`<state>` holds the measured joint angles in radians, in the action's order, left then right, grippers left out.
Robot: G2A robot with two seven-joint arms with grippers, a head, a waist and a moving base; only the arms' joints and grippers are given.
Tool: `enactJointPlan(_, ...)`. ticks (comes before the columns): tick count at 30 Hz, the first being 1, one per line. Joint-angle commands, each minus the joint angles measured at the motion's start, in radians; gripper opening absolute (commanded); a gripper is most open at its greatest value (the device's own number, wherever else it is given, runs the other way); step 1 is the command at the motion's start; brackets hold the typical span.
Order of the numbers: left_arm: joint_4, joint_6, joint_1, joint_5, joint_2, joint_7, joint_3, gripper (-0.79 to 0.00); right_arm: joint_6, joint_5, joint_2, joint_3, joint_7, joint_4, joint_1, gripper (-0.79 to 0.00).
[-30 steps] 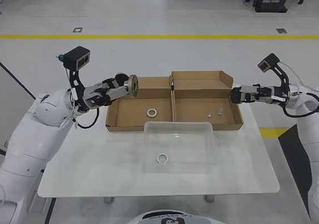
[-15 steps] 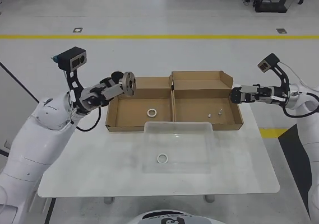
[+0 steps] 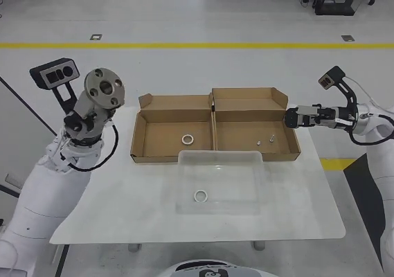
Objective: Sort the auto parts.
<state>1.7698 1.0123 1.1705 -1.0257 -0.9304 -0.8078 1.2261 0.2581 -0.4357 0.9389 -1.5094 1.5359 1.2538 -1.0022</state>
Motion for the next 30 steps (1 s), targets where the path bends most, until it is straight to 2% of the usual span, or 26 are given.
enactJointPlan(1,0.011,0.0,0.013,-0.03,-0.013,0.0,0.02,-0.785,0.0,0.0,0.0,0.0,0.0,0.0,0.0,0.0)
enactJointPlan(8,0.013,0.0,0.043,-0.026,-0.053,0.0,0.069,-0.785,0.0,0.0,0.0,0.0,0.0,0.0,0.0,0.0)
enactJointPlan(14,0.0,0.0,0.055,0.067,-0.068,0.0,0.081,-0.785,0.0,0.0,0.0,0.0,0.0,0.0,0.0,0.0)
enactJointPlan(25,-0.017,-0.004,0.061,0.319,-0.046,-0.004,0.07,-0.785,0.0,0.0,0.0,0.0,0.0,0.0,0.0,0.0)
enactJointPlan(30,-0.003,0.0,0.071,0.299,-0.034,0.0,0.069,-0.785,0.0,0.0,0.0,0.0,0.0,0.0,0.0,0.0)
